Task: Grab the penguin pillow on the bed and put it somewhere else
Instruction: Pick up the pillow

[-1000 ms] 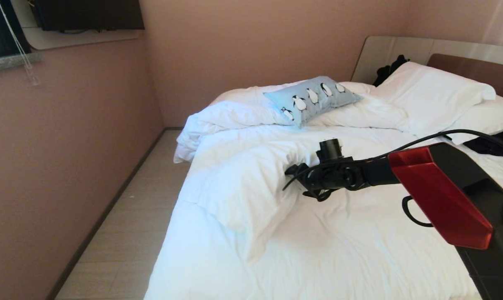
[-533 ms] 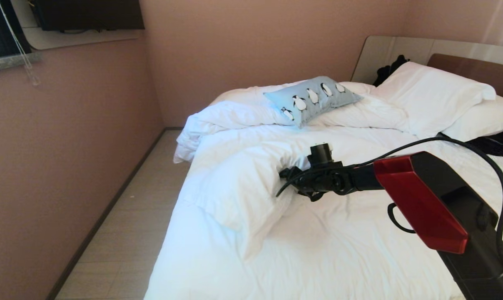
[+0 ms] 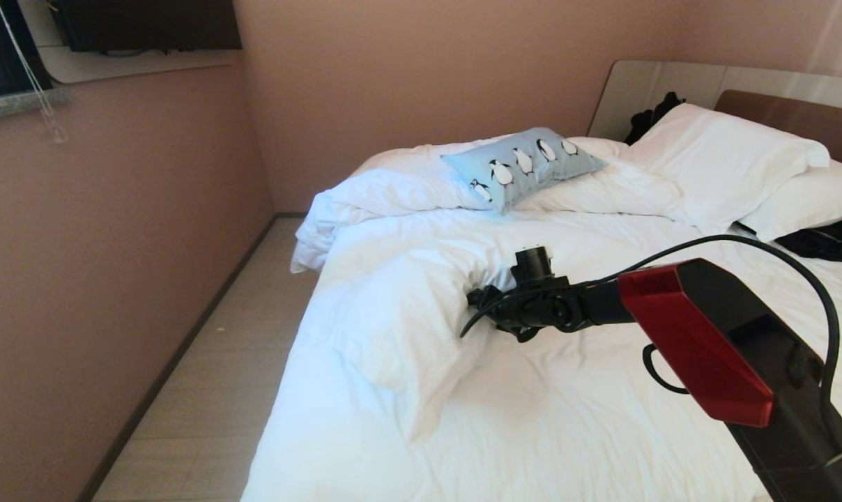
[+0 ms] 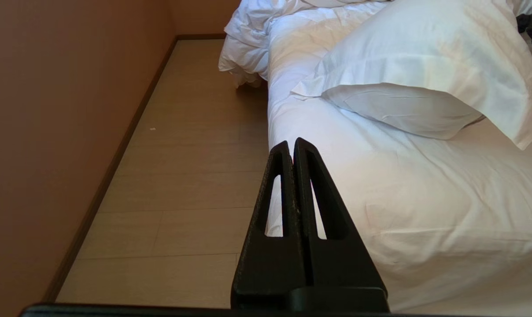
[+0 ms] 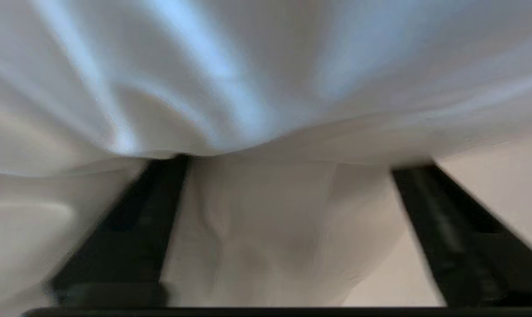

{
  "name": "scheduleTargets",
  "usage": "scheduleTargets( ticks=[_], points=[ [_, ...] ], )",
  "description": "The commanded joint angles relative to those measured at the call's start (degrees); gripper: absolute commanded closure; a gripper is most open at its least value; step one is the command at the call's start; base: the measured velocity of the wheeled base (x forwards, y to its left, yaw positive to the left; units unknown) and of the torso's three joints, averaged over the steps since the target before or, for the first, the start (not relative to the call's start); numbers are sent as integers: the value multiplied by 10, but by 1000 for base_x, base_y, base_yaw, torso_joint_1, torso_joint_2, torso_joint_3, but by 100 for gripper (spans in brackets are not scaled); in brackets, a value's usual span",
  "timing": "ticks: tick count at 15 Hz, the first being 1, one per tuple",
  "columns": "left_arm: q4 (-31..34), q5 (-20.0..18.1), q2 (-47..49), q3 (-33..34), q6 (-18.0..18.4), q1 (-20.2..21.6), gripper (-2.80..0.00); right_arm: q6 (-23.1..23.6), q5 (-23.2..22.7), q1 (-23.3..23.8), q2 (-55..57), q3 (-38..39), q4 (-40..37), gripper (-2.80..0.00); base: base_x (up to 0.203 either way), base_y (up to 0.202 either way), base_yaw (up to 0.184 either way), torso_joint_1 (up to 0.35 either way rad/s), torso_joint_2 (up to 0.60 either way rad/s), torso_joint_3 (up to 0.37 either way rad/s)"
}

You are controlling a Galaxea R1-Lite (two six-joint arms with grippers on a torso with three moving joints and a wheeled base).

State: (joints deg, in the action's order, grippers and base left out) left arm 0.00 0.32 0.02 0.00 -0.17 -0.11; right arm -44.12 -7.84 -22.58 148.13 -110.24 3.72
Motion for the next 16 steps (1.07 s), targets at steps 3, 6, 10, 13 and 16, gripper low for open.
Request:
scheduleTargets(
  ticks=[3, 6, 10, 13, 16],
  points=[
    [0, 0, 0, 1, 0, 0, 0, -2, 0, -3, 3, 0, 1, 0, 0, 0, 0, 0, 0, 0],
    [0, 0, 0, 0, 0, 0, 0, -2, 0, -5, 3, 0, 1, 0, 0, 0, 0, 0, 0, 0],
    [0, 0, 0, 0, 0, 0, 0, -5, 10, -4, -20, 1, -1, 0, 0, 0, 0, 0, 0, 0],
    [0, 0, 0, 1, 0, 0, 0, -11, 36, -2, -57, 2, -2, 0, 0, 0, 0, 0, 0, 0],
    [0, 0, 0, 1, 0, 0, 0, -28, 36, 15, -115, 20, -2, 0, 0, 0, 0, 0, 0, 0]
  ],
)
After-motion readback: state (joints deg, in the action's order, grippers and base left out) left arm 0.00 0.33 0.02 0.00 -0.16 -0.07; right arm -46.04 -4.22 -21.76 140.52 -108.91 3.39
